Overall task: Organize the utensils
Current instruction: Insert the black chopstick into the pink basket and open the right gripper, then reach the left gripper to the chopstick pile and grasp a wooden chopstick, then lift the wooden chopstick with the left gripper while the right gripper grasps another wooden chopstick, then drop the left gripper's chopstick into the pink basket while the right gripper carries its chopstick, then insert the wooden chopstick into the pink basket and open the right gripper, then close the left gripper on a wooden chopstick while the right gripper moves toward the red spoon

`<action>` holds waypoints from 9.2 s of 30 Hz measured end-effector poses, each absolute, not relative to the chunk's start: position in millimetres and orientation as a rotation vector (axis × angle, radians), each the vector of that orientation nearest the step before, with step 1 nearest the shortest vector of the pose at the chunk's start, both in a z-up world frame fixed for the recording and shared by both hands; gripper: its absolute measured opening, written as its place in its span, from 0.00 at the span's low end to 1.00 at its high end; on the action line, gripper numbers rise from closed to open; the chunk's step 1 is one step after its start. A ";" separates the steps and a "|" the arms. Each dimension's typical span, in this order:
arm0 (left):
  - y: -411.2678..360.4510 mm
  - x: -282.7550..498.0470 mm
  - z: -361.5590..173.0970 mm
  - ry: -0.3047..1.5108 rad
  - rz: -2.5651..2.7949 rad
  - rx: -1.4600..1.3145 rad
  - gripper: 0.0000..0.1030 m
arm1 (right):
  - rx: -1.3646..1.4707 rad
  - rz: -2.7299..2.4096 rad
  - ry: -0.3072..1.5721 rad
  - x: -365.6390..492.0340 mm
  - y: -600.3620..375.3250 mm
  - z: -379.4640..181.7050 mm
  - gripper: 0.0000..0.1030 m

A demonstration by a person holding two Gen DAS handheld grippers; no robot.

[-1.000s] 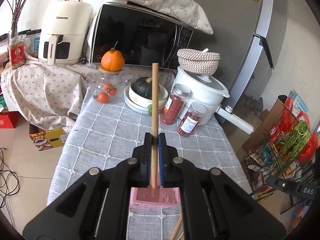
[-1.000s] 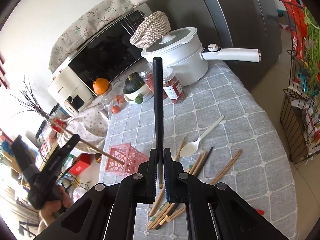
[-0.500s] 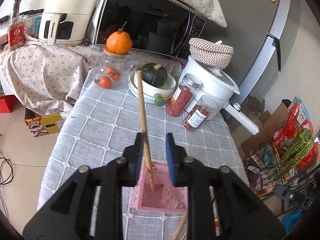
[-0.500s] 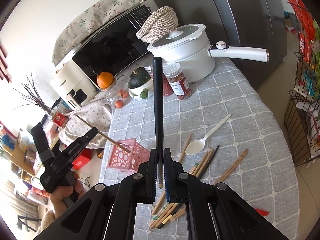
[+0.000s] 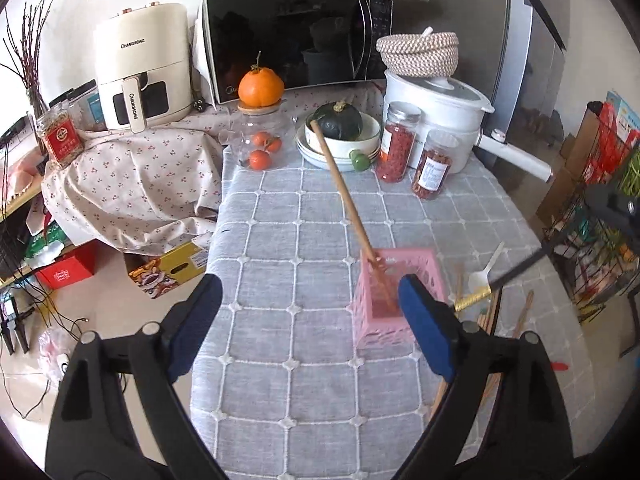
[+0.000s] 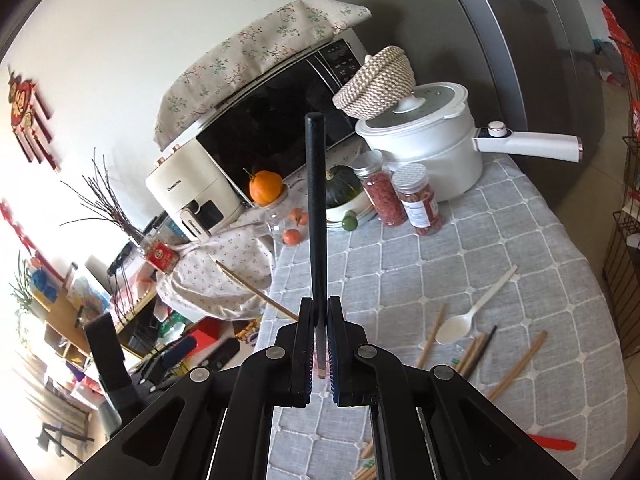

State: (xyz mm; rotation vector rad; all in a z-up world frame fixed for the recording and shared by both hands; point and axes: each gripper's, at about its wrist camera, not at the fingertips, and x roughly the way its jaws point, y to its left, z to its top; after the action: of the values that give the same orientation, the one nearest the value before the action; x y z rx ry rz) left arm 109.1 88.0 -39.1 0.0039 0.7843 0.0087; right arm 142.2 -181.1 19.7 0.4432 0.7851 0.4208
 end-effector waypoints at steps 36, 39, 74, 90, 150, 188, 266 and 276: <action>88.1 94.3 -66.2 0.904 -0.110 0.021 0.88 | 0.425 0.380 0.934 216.0 -126.2 -52.4 0.54; 84.6 93.9 -66.8 0.910 -0.123 0.017 0.88 | 0.408 0.384 0.934 210.1 -132.8 -44.4 0.59; -92.5 159.6 -126.8 1.159 -0.339 0.205 0.23 | 0.212 -0.013 1.231 138.7 -326.6 -93.5 0.76; -110.2 204.4 -178.1 1.245 -0.204 0.198 0.14 | 0.265 -0.027 1.255 145.4 -340.3 -99.0 0.76; 35.5 61.0 -30.1 0.820 -0.369 0.004 0.07 | 0.545 -0.021 1.265 172.8 -319.5 -137.4 0.05; 53.3 118.3 -34.7 0.400 -0.138 -0.256 0.07 | 0.428 0.264 0.884 126.6 -256.7 -13.0 0.05; 97.4 87.2 -65.4 0.871 -0.129 -0.097 0.83 | 0.461 0.323 0.747 178.7 -175.1 -13.8 0.60; 61.2 89.3 -85.2 1.010 -0.230 -0.064 0.83 | 0.243 0.284 0.864 146.4 -209.2 -18.5 0.69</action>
State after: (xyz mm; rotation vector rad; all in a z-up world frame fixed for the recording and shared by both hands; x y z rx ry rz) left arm 89.3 61.2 -85.2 -0.0637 1.0100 -0.2297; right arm 146.4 -209.2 -18.5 0.2428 0.8641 0.2845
